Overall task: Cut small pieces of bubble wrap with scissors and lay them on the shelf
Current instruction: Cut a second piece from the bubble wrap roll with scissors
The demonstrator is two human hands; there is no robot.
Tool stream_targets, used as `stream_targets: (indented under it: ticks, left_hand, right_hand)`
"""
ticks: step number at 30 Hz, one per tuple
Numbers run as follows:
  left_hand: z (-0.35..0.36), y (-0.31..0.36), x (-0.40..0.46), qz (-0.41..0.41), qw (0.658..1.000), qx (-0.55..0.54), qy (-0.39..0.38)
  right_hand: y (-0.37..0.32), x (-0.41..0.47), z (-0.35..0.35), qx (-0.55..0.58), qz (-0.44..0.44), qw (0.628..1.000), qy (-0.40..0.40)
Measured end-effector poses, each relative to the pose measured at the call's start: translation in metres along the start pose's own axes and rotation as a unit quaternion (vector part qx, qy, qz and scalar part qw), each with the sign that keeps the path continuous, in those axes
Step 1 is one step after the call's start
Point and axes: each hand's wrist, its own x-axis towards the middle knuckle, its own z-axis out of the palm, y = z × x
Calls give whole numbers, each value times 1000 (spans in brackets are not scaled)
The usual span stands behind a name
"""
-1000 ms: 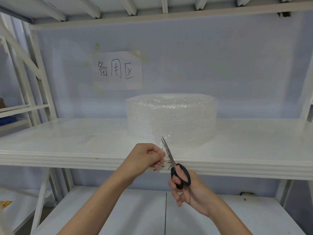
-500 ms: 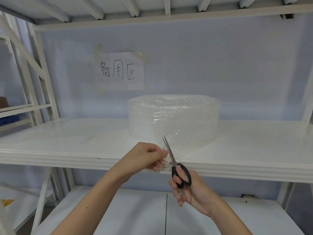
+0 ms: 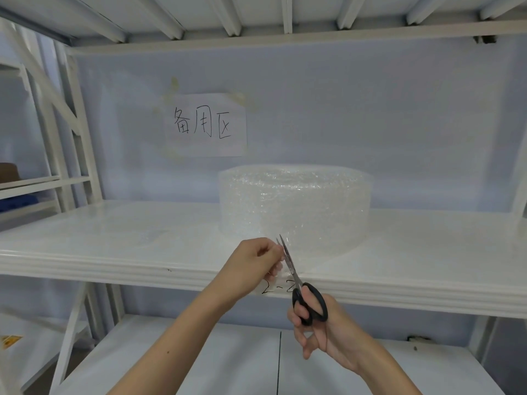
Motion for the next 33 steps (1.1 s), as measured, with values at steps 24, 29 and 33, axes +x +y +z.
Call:
stream_targets:
  ticks: [24, 29, 33]
  left_hand:
    - [-2, -6, -2, 36, 999, -17, -30]
    - [-6, -3, 2, 18, 999, -3, -33]
    - [-13, 3, 6, 3, 999, 31, 8]
  right_hand:
    - [-15, 12, 3, -37, -37, 999, 6]
    - [-13, 11, 4, -36, -48, 998, 12]
    - [-10, 12, 5, -28, -52, 998, 13]
